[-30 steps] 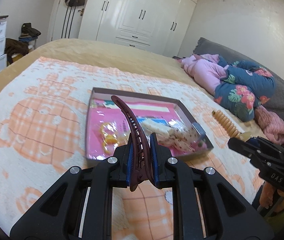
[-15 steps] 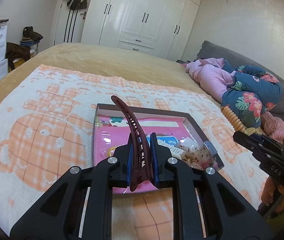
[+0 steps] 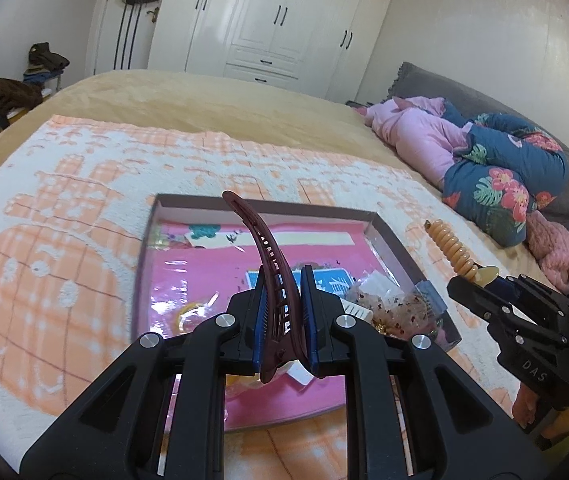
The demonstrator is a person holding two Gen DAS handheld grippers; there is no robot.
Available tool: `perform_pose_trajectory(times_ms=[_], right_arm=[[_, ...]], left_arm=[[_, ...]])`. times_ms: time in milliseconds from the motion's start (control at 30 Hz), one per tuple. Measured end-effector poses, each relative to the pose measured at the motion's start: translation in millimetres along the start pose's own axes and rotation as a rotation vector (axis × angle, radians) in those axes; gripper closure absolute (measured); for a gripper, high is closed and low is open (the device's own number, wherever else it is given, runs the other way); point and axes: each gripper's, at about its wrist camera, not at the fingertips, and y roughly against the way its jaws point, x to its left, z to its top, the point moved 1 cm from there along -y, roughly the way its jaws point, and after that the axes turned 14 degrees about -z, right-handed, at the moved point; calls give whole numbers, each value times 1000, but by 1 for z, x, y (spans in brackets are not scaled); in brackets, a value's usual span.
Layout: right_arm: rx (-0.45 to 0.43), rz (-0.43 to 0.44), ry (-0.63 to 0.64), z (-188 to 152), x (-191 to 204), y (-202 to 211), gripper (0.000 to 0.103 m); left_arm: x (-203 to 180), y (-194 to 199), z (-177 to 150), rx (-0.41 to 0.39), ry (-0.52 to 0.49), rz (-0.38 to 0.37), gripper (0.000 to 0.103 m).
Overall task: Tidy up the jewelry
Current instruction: 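Carry the claw clip into the box with the left gripper while the right carries the hair tie, then open both grippers in the box and withdraw them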
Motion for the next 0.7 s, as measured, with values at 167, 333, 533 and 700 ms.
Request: perform_pose_trajectory(times_ms=[167,333,533,700], right_arm=[[33,1,6,-9,3,-11,74],[88,15,-10,-21,3,-27,74],[136,31,-23,-32,7,-35,73],[104,33,-23,-32,7,-22,67]], left_arm=[[-2,-16,-6,26,-8,-16,94],[-4,-32,-13,72,-22,-32,94],[-2,-38,-20,100,-17,-28,94],[-5,-30,-20,87,-15,-17,88]])
